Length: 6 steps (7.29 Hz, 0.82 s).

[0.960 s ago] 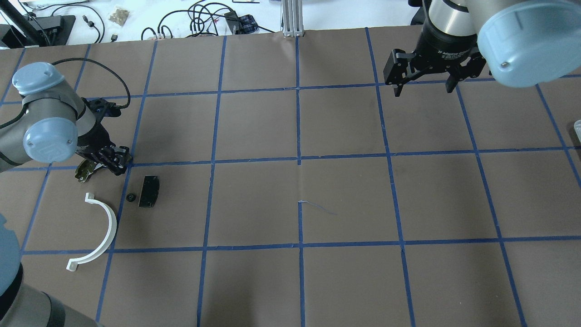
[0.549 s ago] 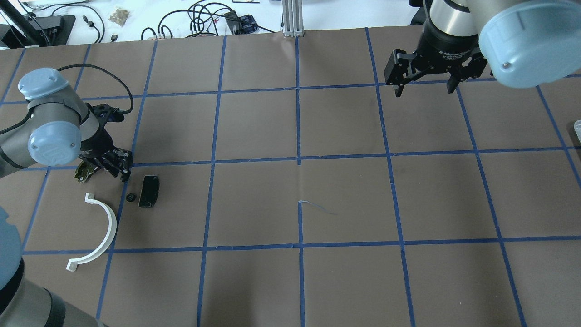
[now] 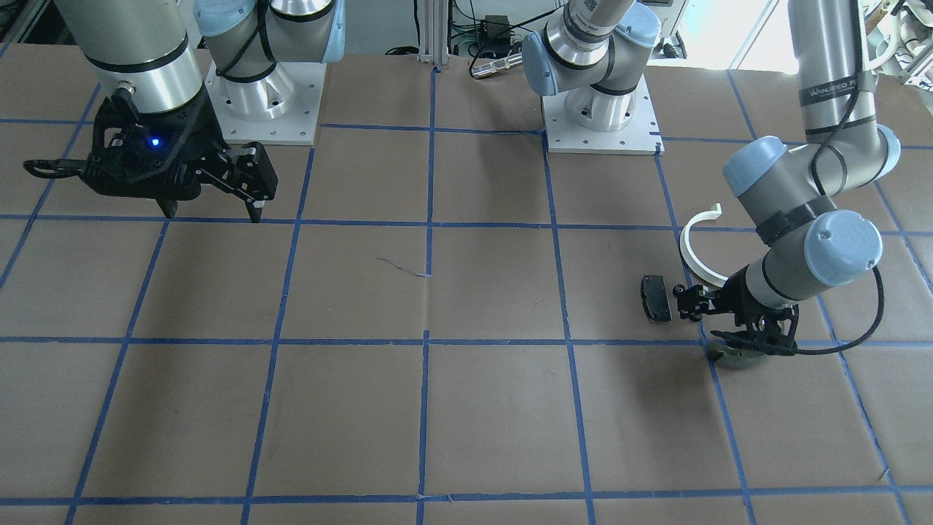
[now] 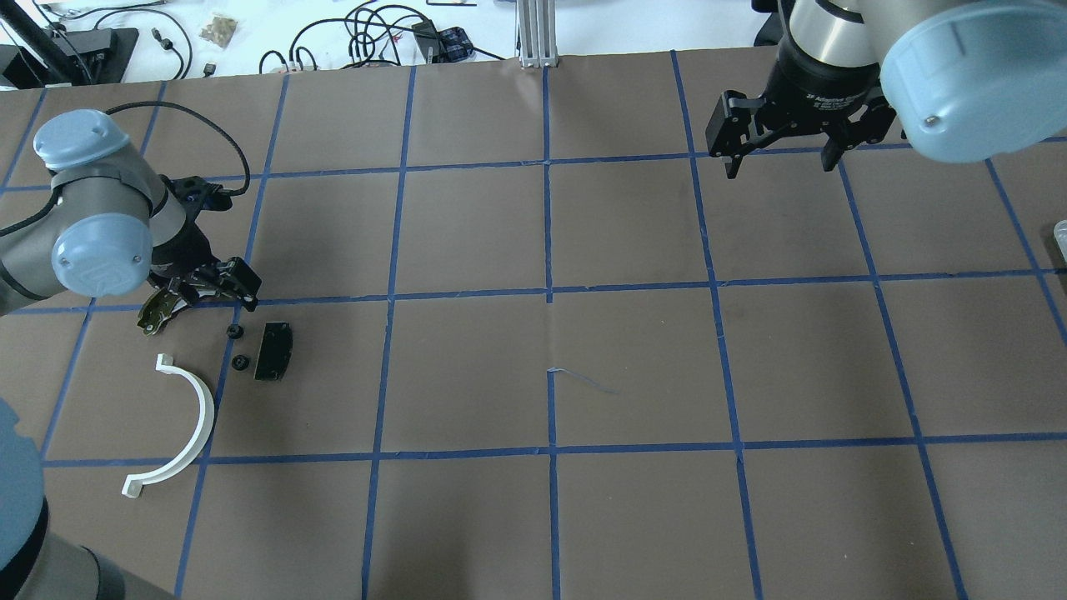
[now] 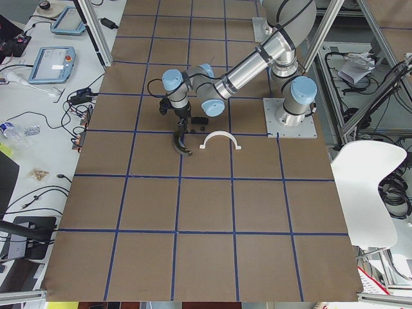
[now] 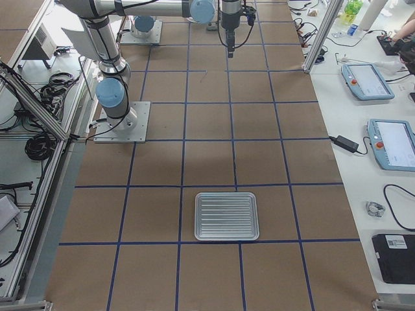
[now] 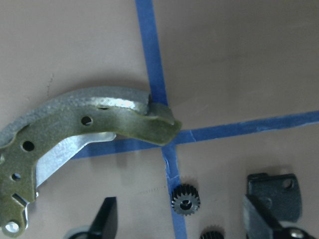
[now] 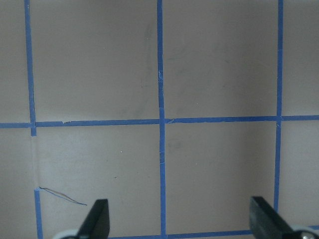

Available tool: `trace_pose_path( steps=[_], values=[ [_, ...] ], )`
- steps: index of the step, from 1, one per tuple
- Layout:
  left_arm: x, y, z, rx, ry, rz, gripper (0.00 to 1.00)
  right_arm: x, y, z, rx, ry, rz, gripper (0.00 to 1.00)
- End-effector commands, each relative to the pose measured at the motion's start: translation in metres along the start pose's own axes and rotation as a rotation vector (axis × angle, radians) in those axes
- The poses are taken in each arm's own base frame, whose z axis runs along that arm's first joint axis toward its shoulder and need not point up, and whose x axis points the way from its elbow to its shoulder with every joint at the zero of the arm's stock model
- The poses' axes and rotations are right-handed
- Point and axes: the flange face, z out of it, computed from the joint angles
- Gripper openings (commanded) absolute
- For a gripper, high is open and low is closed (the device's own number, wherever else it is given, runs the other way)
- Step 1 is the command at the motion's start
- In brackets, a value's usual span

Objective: Place bearing gear from tray to pile

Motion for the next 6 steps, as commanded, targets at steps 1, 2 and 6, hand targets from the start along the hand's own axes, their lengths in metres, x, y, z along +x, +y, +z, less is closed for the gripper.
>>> trace_pose_path(
  steps=[1, 2, 6],
  values=[
    [0.091, -0.015, -0.075, 0.035, -0.03, -0.042, 1.0, 0.0, 0.0, 0.0, 0.001, 0.0, 0.0, 1.0],
    [0.144, -0.017, -0.118, 0.057, -0.039, -0.08, 1.0, 0.0, 0.0, 0.0, 0.0, 0.0, 0.0, 1.0],
    [0.271, 0.049, -0.267, 0.12, 0.018, -0.103, 1.0, 0.0, 0.0, -0.001, 0.003, -0.001, 0.0, 1.0]
  ],
)
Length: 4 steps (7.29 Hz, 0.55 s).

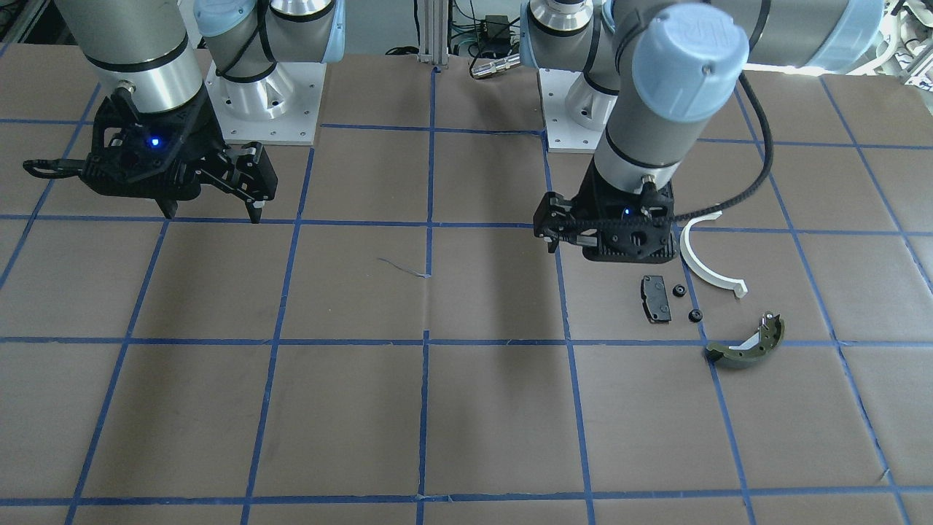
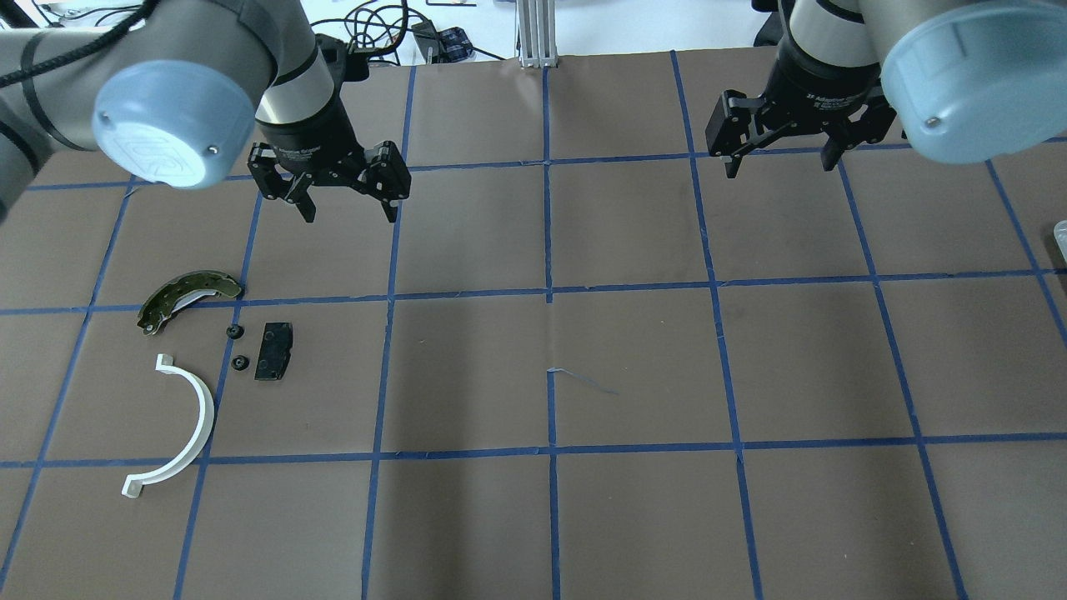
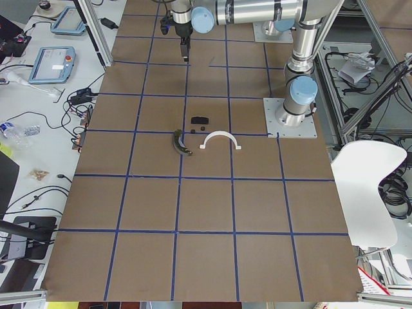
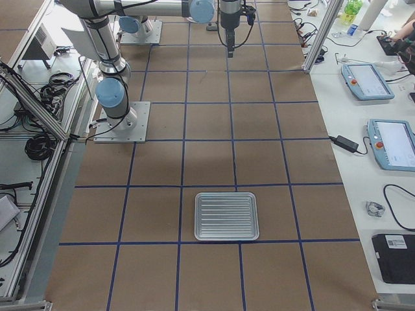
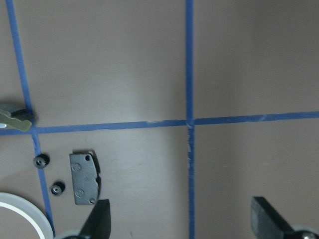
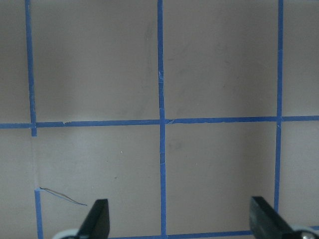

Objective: Place bearing gear from tray to pile

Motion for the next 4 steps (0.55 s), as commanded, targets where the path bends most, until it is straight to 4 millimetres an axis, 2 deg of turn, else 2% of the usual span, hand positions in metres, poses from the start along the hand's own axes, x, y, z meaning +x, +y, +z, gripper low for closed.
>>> trace_pose_path(
  steps=[1, 2, 3, 4],
  values=[
    [0.01, 0.052, -0.066, 0.055, 0.015, 0.012, 1.0, 0.0, 0.0, 0.001, -0.003, 0.0, 0.0, 1.0],
    [0.008, 0.061, -0.054, 0.022, 0.002, 0.019, 1.0, 0.0, 0.0, 0.0, 0.0, -0.001, 0.0, 1.0],
    [0.005, 0.058, -0.056, 0.031, 0.003, -0.001, 1.0, 0.0, 0.0, 0.0, 0.002, -0.001, 0.0, 1.0],
    [0.002, 0.044, -0.072, 0.045, 0.001, -0.008, 1.0, 0.0, 0.0, 0.0, 0.002, -0.001, 0.0, 1.0]
  ],
)
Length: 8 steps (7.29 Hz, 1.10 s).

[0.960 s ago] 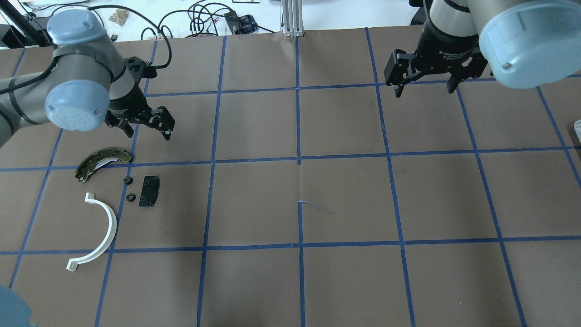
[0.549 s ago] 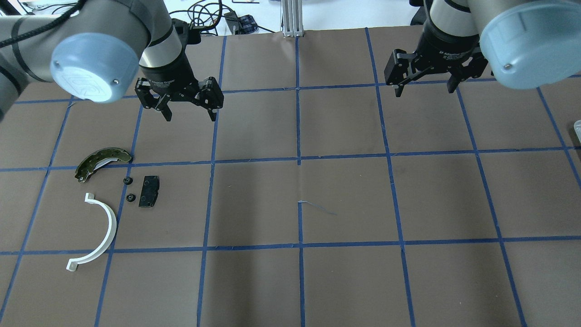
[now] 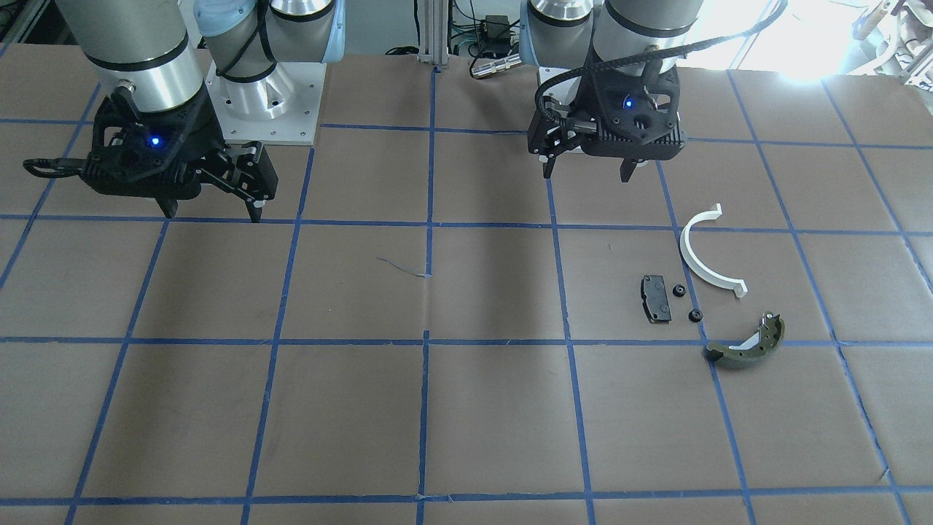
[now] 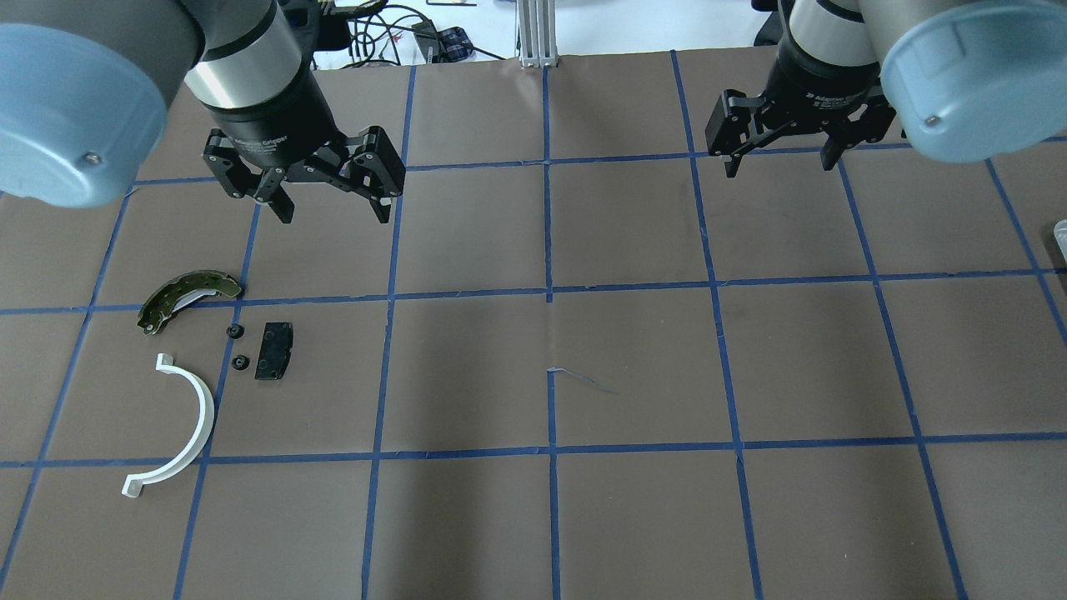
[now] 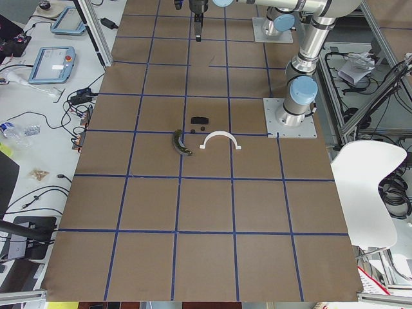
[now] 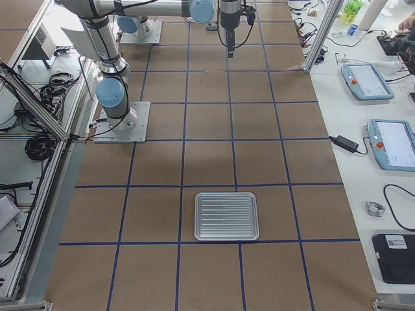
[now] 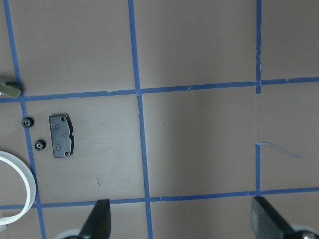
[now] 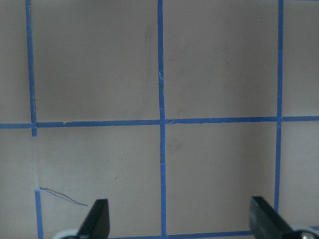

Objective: Place bearing gear from tray to pile

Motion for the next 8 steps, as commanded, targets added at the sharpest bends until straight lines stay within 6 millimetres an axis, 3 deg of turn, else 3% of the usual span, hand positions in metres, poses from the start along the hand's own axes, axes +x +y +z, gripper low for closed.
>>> trace_pose_path(
  steps=[1, 3, 8],
  values=[
    [-0.0017, -0.0115, -0.0204, -0.024, -0.001, -0.007, 1.0, 0.0, -0.0003, -0.0003, 0.002, 0.0, 0.0, 1.0],
    [-0.0019, -0.0199, -0.0171, -0.012, 0.001, 0.008, 1.0, 0.0, -0.0004, -0.0005, 0.004, 0.0, 0.0, 1.0],
    [-0.0021, -0.0186, -0.0165, -0.013, -0.001, 0.008, 1.0, 0.0002, -0.001, -0.0011, 0.01, 0.001, 0.001, 1.0]
  ],
)
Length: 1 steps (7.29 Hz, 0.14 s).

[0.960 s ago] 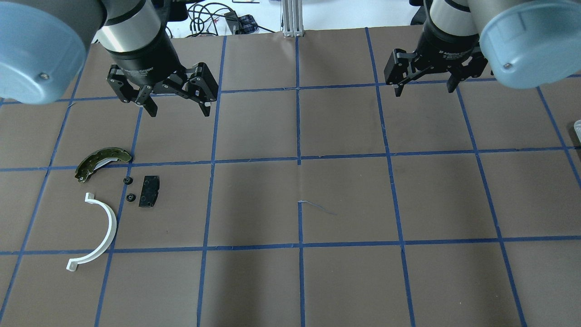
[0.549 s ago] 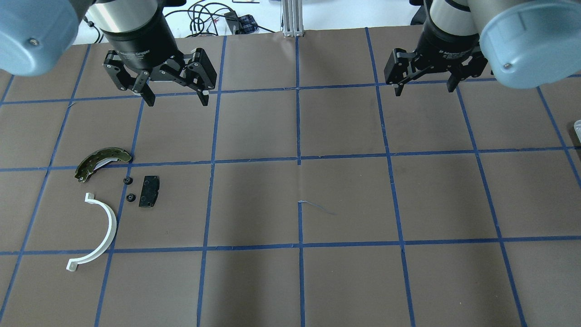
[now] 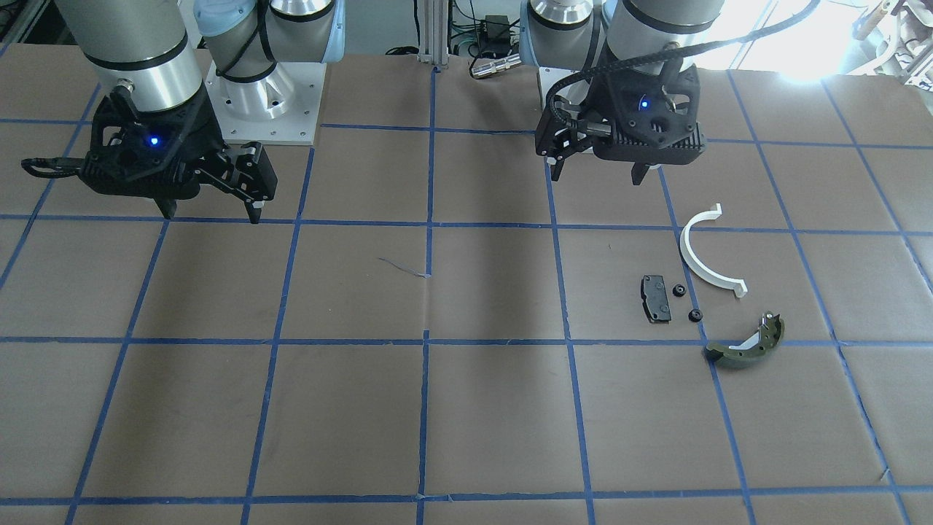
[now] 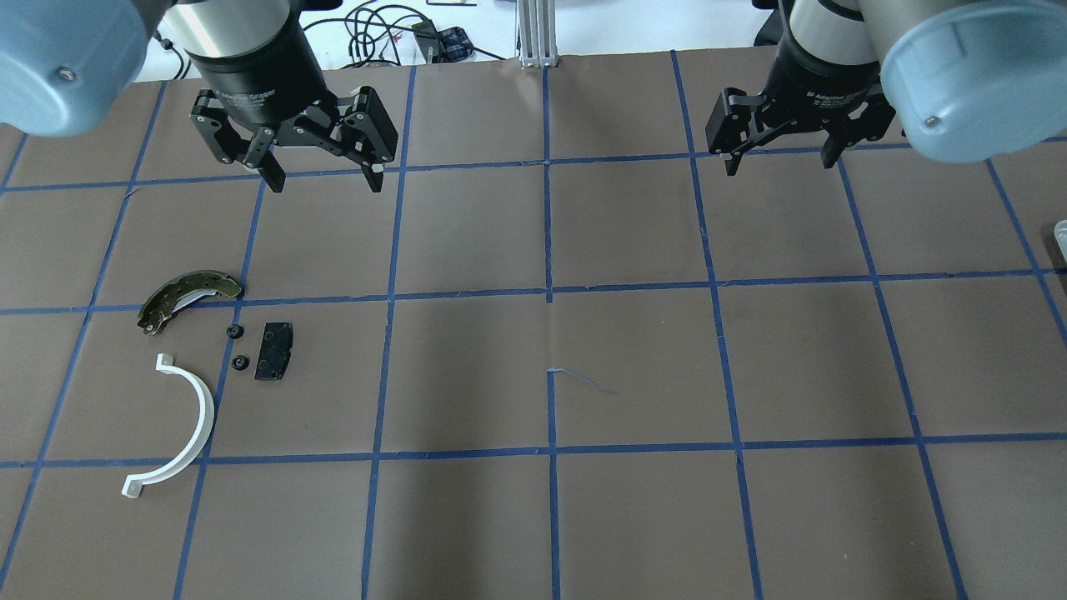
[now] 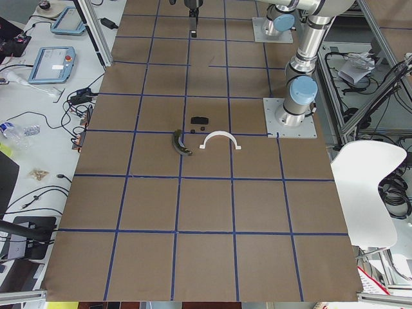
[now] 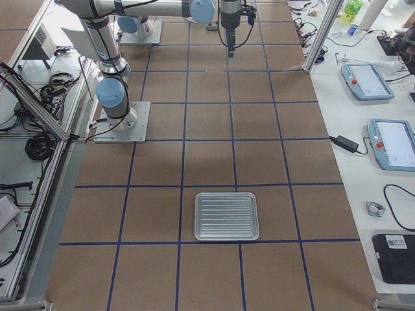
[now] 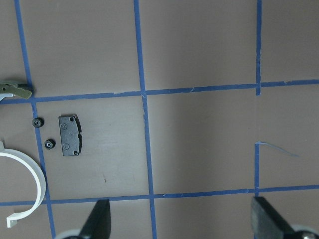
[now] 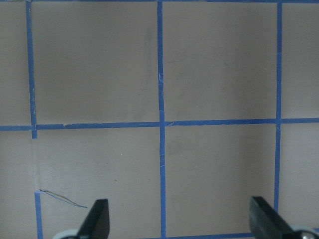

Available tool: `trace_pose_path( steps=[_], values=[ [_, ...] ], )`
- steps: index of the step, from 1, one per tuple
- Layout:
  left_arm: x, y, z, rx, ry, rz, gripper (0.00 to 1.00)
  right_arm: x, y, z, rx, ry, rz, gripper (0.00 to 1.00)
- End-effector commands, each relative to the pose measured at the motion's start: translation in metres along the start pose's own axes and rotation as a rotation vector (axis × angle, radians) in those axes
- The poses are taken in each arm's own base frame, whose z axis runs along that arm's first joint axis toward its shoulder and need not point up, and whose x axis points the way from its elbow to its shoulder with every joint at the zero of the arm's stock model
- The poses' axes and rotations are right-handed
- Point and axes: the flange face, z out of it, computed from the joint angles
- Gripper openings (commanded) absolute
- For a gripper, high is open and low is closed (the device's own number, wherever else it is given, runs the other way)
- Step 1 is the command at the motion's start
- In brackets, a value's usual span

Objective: Place bearing gear from tray to pile

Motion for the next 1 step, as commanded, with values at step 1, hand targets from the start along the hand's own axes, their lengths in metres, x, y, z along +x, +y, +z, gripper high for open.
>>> trace_pose_path(
  steps=[1],
  values=[
    [-0.0002, 0.0009, -0.0011, 0.002, -0.001, 0.0, 1.0, 0.0, -0.0001, -0.0001, 0.001, 0.0, 0.0, 1.0]
  ],
)
